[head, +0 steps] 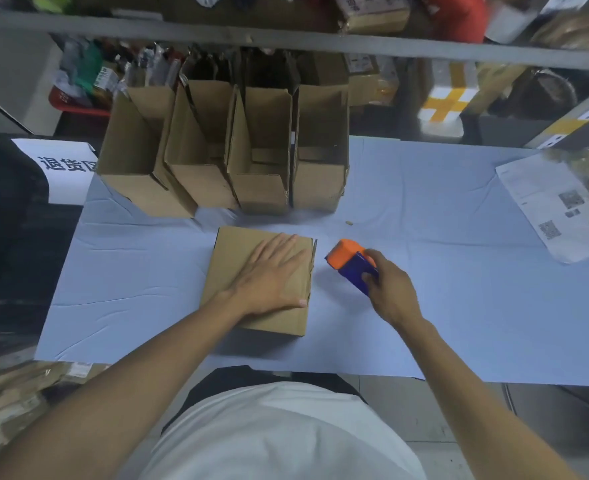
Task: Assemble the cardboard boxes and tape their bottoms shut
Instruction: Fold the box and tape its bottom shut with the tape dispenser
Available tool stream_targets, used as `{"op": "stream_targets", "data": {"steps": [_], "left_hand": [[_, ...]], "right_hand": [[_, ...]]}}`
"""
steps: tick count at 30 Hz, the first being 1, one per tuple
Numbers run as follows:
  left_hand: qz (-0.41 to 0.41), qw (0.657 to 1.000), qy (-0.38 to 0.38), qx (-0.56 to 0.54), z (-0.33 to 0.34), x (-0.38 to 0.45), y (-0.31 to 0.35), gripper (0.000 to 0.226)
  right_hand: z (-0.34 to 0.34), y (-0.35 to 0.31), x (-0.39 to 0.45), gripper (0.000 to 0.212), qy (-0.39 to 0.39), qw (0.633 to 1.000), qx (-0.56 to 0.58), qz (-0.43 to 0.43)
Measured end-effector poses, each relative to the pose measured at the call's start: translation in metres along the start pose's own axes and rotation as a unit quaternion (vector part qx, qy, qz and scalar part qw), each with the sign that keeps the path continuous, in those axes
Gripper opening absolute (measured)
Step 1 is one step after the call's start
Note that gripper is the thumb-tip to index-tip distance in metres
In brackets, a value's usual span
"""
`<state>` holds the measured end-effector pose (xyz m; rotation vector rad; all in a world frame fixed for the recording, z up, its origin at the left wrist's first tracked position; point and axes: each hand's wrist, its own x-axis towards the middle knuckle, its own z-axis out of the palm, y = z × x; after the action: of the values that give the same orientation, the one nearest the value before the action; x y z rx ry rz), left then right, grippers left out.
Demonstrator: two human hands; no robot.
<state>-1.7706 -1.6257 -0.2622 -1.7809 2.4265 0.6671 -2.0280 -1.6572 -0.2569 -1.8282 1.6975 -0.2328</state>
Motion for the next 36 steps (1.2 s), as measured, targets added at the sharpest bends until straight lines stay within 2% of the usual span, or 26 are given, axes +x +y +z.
{"op": "stream_targets", "data": {"steps": [2,5,7,9,12,14,19,22,28,31,36], "left_hand": [[-0.008,0.999,-0.001,-0.031,-0.005,-0.001,0.003,0.091],[-0.054,0.979,0.075,-0.183,-0.017,0.005,0.014,0.044],[-0.117,0.916,0.092,-0.373,-0.025,0.011,0.023,0.021],[-0.155,0.84,0.028,-0.519,-0.03,0.015,0.03,0.019],[-0.168,0.769,-0.04,-0.616,-0.03,0.017,0.034,0.02],[-0.176,0.746,-0.023,-0.642,-0.029,0.017,0.034,0.012],[-0.21,0.786,0.046,-0.58,-0.03,0.018,0.033,0.014],[-0.222,0.804,0.055,-0.549,-0.032,0.018,0.034,0.017],[-0.243,0.865,0.085,-0.43,-0.03,0.017,0.036,0.012],[-0.261,0.863,0.105,-0.421,-0.029,0.012,0.028,0.011],[-0.303,0.853,0.096,-0.413,-0.026,0.004,0.011,0.009]], "right_hand": [[-0.018,-0.002,-0.008,0.038,-0.059,0.995,0.084,-0.003],[-0.033,-0.01,-0.022,0.031,-0.115,0.983,0.144,0.0],[-0.035,-0.014,-0.029,0.046,-0.127,0.979,0.163,-0.005],[-0.034,-0.015,-0.03,0.051,-0.119,0.985,0.122,-0.034],[-0.035,-0.017,-0.026,0.057,-0.119,0.988,0.062,-0.073],[-0.035,-0.017,-0.023,0.06,-0.123,0.987,0.054,-0.086],[-0.034,-0.018,-0.017,0.057,-0.118,0.985,0.028,-0.122],[-0.033,-0.021,-0.014,0.057,-0.115,0.983,-0.005,-0.144],[-0.03,-0.027,-0.007,0.061,-0.122,0.975,-0.08,-0.17],[-0.036,-0.024,-0.007,0.058,-0.14,0.972,-0.091,-0.166],[-0.046,0.007,-0.014,0.054,-0.157,0.973,-0.116,-0.119]]}}
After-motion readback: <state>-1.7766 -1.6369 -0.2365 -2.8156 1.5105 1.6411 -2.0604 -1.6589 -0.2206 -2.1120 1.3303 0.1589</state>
